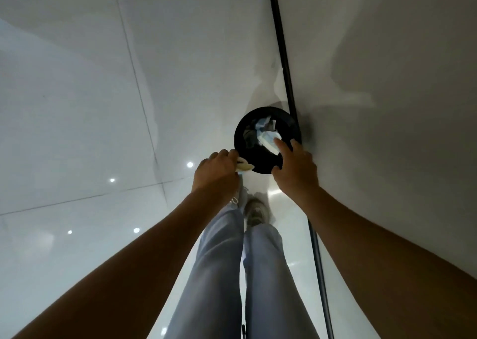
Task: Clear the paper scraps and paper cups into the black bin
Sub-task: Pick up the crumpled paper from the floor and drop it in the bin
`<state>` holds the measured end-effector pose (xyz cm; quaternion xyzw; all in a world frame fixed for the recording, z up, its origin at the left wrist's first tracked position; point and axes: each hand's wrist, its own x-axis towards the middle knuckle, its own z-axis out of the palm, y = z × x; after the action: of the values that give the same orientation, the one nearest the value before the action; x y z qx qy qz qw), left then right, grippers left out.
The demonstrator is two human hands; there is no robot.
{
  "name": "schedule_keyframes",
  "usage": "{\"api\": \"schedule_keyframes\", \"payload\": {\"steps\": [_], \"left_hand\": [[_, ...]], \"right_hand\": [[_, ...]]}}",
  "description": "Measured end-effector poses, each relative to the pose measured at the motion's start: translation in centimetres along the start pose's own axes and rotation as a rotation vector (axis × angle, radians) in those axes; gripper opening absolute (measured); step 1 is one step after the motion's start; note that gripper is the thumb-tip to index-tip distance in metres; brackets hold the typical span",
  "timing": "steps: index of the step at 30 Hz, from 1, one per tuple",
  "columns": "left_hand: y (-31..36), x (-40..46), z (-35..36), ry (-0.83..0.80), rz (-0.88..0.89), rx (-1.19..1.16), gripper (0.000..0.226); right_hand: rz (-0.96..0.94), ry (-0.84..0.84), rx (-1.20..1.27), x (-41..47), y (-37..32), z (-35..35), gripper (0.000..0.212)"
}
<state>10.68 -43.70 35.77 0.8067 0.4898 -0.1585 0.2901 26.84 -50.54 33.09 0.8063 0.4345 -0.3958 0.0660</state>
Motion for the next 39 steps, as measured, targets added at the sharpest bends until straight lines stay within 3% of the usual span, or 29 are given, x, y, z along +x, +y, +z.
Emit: {"api": "schedule_keyframes", "payload": {"steps": [7, 12, 17, 23, 28, 39], "left_hand": [[3.4, 4.9, 1.6, -0.029, 0.087, -0.005, 0.038], [4.9, 7.5, 2.4, -0.222, 0.114, 0.084, 0.071], [4.5, 6.1, 1.2, -0.146, 0.115, 0.092, 0.052], [2.7, 0.4, -2.4, -0.152, 0.038, 0.109, 0.052], [1.3, -6.6, -4.9, -0.078, -0.128, 0.069, 0.045], [2.8, -27.0, -3.8, 0.069, -0.453, -0.155, 0.040]], "right_hand": [[0.081, 0.012, 0.083, -0.3, 2.9, 0.5, 0.063], [0.046, 0.050, 0.107, 0.3, 2.9, -0.3, 0.061], [0.013, 0.050, 0.040, -0.1, 1.2, -2.1, 0.062], [-0.103, 0.013, -0.067, -3.4, -3.9, -4.2, 0.055], [-0.271, -0.023, -0.206, -8.8, -7.6, -5.1, 0.054], [-0.541, -0.073, -0.484, -24.6, -10.6, -4.6, 0.053]]}}
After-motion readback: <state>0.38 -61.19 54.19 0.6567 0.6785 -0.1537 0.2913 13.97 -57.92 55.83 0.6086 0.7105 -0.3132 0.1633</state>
